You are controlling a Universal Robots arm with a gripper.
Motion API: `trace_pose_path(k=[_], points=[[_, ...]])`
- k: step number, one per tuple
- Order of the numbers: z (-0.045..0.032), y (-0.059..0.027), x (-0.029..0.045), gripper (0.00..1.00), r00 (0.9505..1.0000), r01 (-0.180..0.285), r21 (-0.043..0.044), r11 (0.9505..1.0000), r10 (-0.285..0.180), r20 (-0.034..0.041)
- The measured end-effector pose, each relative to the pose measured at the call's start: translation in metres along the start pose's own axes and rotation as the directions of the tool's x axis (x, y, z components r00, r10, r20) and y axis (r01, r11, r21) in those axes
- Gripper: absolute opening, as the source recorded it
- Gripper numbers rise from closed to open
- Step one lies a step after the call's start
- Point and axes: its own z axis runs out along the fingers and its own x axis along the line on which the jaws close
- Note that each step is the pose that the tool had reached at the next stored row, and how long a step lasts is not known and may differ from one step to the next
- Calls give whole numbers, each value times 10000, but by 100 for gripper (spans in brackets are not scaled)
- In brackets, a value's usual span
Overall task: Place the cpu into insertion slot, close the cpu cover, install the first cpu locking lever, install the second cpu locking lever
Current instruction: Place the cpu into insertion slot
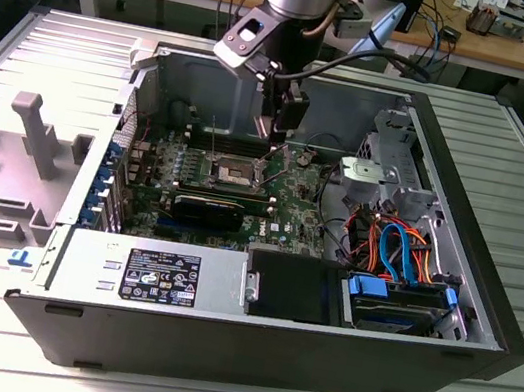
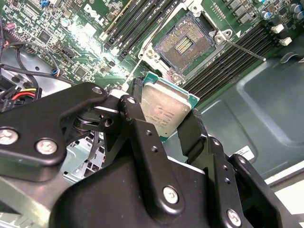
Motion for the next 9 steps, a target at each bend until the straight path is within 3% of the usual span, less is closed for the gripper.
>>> trace_pose_path(k=[9], points=[[27, -1, 0, 54, 9999, -115, 0, 9999, 115, 5]])
